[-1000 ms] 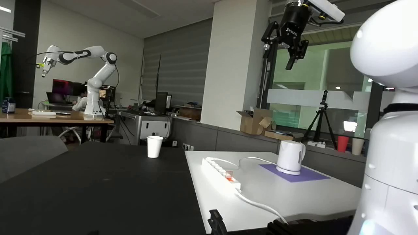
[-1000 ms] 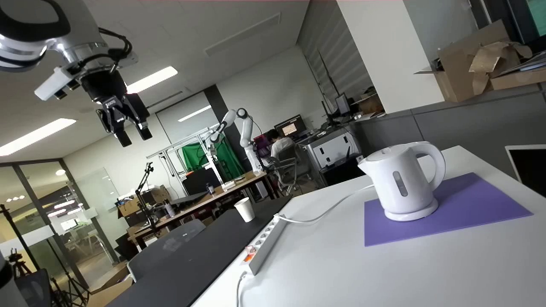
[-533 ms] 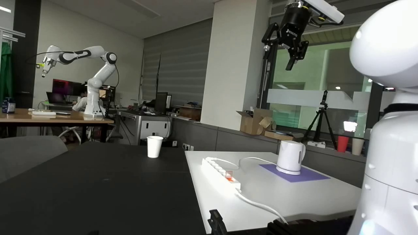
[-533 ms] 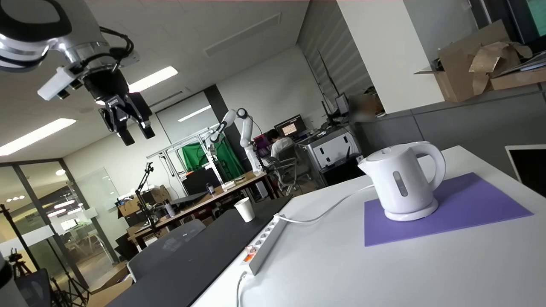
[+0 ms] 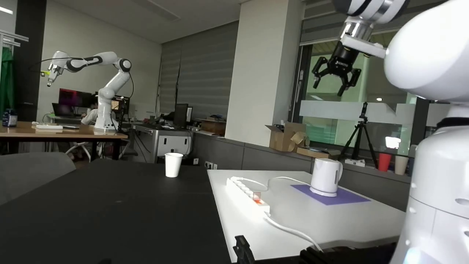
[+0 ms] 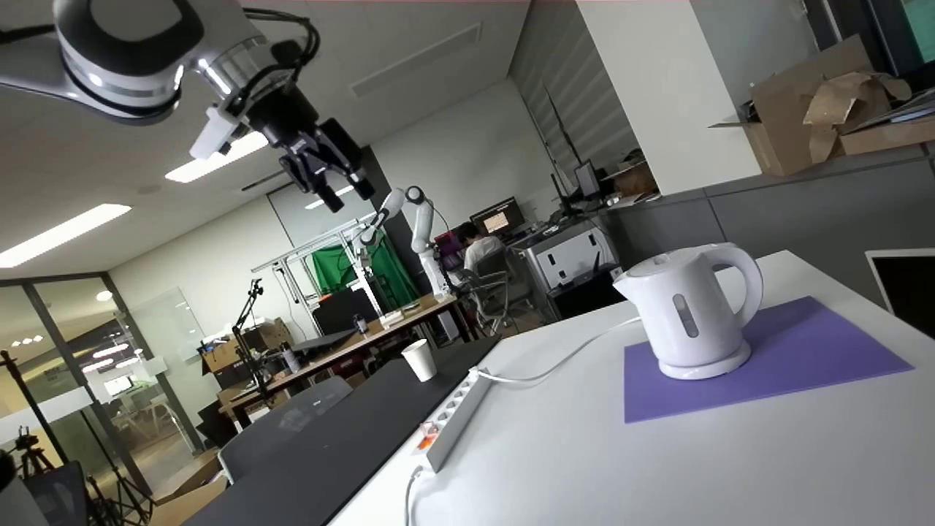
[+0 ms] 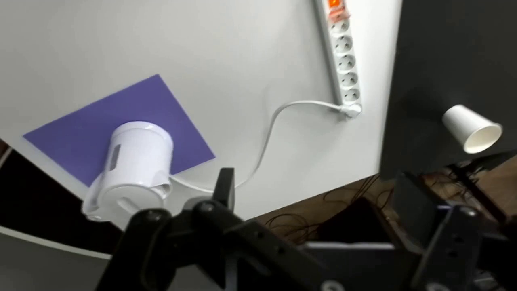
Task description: Turn on the electric kettle
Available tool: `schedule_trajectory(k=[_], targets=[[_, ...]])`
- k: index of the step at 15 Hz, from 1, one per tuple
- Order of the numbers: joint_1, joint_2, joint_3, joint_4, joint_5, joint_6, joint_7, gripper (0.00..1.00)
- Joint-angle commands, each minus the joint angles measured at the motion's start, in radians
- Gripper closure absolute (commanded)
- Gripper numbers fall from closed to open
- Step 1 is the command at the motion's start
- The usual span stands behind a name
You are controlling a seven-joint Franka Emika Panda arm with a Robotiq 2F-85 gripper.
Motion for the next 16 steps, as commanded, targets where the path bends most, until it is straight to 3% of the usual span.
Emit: schedule_trajectory(k=[1, 4, 7, 11, 12, 16], targets=[[-0.067, 0.230, -0.053, 0.135, -0.007, 0.135, 0.041, 0.00], [-0.125, 0.408, -0.093, 0.278, -0.011, 0.184, 0.069, 0.00], [-0.160, 0.546, -0.141, 0.450, 0.003, 0.121, 0.055, 0.00], [-0.208, 0.690, -0.204, 0.681, 0.077, -0.085, -0.042, 0.00], [-0.199, 0.612, -0.178, 0.545, 0.036, 0.025, -0.013, 0.00], [-0.221, 0.678, -0.191, 0.650, 0.065, -0.060, -0.041, 0.00]])
